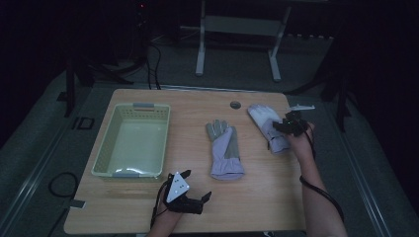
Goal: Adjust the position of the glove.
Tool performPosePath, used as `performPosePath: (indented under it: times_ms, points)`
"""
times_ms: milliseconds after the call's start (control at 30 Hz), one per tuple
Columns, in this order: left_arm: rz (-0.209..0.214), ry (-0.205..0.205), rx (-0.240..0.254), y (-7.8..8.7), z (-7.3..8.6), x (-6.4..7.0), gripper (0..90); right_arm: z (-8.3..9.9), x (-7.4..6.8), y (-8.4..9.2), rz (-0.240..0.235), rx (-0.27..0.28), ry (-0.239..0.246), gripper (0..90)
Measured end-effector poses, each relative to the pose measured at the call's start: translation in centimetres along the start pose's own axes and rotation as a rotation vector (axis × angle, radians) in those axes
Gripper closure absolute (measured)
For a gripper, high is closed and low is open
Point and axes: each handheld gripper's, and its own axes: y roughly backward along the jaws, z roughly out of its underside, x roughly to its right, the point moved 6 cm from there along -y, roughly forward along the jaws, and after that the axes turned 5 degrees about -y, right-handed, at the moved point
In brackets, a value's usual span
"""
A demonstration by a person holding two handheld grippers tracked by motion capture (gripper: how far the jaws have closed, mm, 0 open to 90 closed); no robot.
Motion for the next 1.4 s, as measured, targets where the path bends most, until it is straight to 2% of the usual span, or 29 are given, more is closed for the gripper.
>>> performPosePath:
  times_ms: [33, 133, 300, 400, 433, 567, 767, 967, 1000, 1133, 1267, 1400]
  points:
    - [0.001, -0.002, 0.000, 0.0, 0.0, 0.0, 0.0, 0.0, 0.1, -0.2, -0.011, -0.002, -0.005, 44.1]
    - [-0.005, -0.007, -0.001, 0.0, 0.0, 0.1, 0.0, -0.1, 0.6, -1.0, 0.010, -0.018, -0.012, 43.3]
    - [-0.020, -0.014, 0.012, 0.2, 0.0, 0.1, 0.0, 0.4, 0.8, -2.4, -0.031, -0.032, -0.054, 39.5]
    - [-0.019, -0.009, 0.011, 0.1, 0.0, 0.1, 0.0, 1.1, 0.6, -3.5, -0.033, -0.077, -0.030, 38.3]
    - [-0.019, -0.008, 0.010, 0.1, 0.0, 0.1, 0.0, 1.4, 0.5, -3.8, -0.035, -0.096, -0.041, 39.4]
    - [-0.022, -0.008, 0.017, 0.2, 0.0, 0.1, 0.0, 1.9, 0.6, -3.9, -0.085, -0.089, -0.100, 51.1]
    - [-0.020, -0.006, 0.016, 0.2, 0.0, 0.1, 0.0, 2.0, 0.4, -3.7, -0.105, -0.084, -0.079, 61.0]
    - [-0.018, -0.005, 0.016, 0.2, 0.0, 0.1, 0.0, 1.9, 0.2, -3.7, -0.093, -0.103, -0.107, 72.4]
    - [-0.017, -0.004, 0.016, 0.2, 0.0, 0.0, 0.0, 1.8, 0.0, -3.4, -0.080, -0.104, -0.135, 76.3]
    - [-0.016, -0.001, 0.016, 0.2, 0.0, 0.0, 0.0, 1.3, -0.3, -2.4, -0.050, -0.090, -0.164, 79.1]
    - [-0.017, 0.000, 0.015, 0.2, 0.0, 0.0, 0.0, 0.8, -1.0, -0.4, -0.042, -0.068, -0.158, 79.9]
    - [-0.018, 0.004, 0.015, 0.2, 0.0, 0.0, 0.0, 0.0, -1.8, 2.6, -0.039, -0.025, -0.167, 80.3]
